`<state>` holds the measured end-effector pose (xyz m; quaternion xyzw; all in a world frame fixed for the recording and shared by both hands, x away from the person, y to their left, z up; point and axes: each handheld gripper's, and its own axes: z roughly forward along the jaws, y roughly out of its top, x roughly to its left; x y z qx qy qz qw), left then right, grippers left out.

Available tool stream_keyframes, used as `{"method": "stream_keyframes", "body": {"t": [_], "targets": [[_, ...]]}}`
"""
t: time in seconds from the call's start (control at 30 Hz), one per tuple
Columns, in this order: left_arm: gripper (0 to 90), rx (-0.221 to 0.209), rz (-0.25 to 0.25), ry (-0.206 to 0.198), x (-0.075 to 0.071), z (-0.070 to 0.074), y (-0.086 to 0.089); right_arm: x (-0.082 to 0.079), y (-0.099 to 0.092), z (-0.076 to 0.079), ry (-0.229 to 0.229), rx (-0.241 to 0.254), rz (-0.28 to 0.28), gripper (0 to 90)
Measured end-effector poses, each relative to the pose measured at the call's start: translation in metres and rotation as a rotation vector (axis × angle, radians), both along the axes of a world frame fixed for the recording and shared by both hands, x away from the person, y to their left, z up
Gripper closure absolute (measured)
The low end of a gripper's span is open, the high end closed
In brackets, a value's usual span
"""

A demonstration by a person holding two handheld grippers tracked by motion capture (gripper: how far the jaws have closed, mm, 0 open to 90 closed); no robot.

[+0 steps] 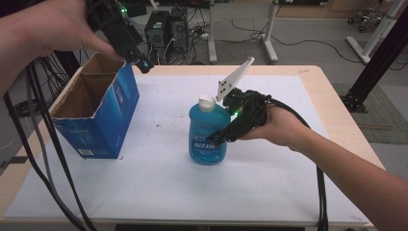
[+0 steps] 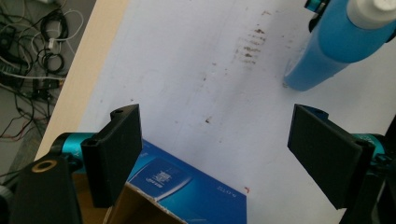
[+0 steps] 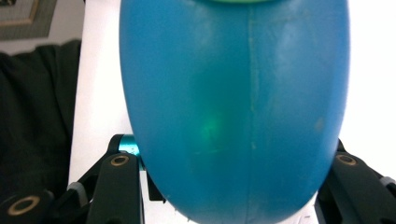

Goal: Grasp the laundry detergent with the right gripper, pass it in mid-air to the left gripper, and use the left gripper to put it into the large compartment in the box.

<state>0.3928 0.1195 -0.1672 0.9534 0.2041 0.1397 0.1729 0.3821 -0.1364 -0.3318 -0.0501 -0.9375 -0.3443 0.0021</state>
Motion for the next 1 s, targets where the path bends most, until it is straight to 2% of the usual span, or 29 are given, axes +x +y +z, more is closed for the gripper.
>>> {"method": "stream_keyframes", "body": {"t": [0.07,0.23,0.33,0.4,0.43,0.5,0.6,0.67,0.73,0.83,0.87,1.0], "targets": [[18.1,-0.012,-0.036,0.008,-0.002,0.002,-0.003,0.001,-0.001,0.006,0.013,0.018,-0.006,46.9],[18.1,-0.026,-0.121,0.028,-0.008,0.008,-0.013,0.005,0.000,0.024,0.022,0.027,-0.006,46.8],[18.1,-0.035,-0.171,0.039,-0.011,0.013,-0.020,0.007,0.002,0.035,0.023,0.022,0.001,46.8],[18.1,-0.041,-0.184,0.043,-0.012,0.014,-0.023,0.008,0.002,0.039,0.020,0.015,0.005,46.8],[18.1,-0.034,-0.220,0.050,-0.014,0.017,-0.028,0.009,0.005,0.047,0.008,0.008,0.014,46.8],[18.1,-0.035,-0.251,0.066,-0.015,0.018,-0.034,0.009,0.007,0.054,0.006,0.005,0.019,46.8],[18.1,-0.028,-0.274,0.074,-0.015,0.019,-0.040,0.009,0.012,0.065,0.014,0.001,0.035,46.8],[18.1,-0.044,-0.310,0.096,-0.016,0.021,-0.048,0.008,0.017,0.072,0.018,-0.003,0.049,46.8],[18.1,-0.054,-0.322,0.110,-0.017,0.020,-0.052,0.006,0.021,0.079,0.017,-0.012,0.060,46.8],[18.0,-0.041,-0.341,0.130,-0.018,0.018,-0.057,0.003,0.028,0.089,0.012,-0.020,0.078,46.8],[18.1,-0.038,-0.364,0.146,-0.019,0.017,-0.060,0.003,0.029,0.092,0.013,-0.023,0.081,46.8],[18.1,-0.037,-0.378,0.152,-0.022,0.016,-0.065,0.001,0.034,0.100,-0.004,-0.035,0.096,46.8]]}}
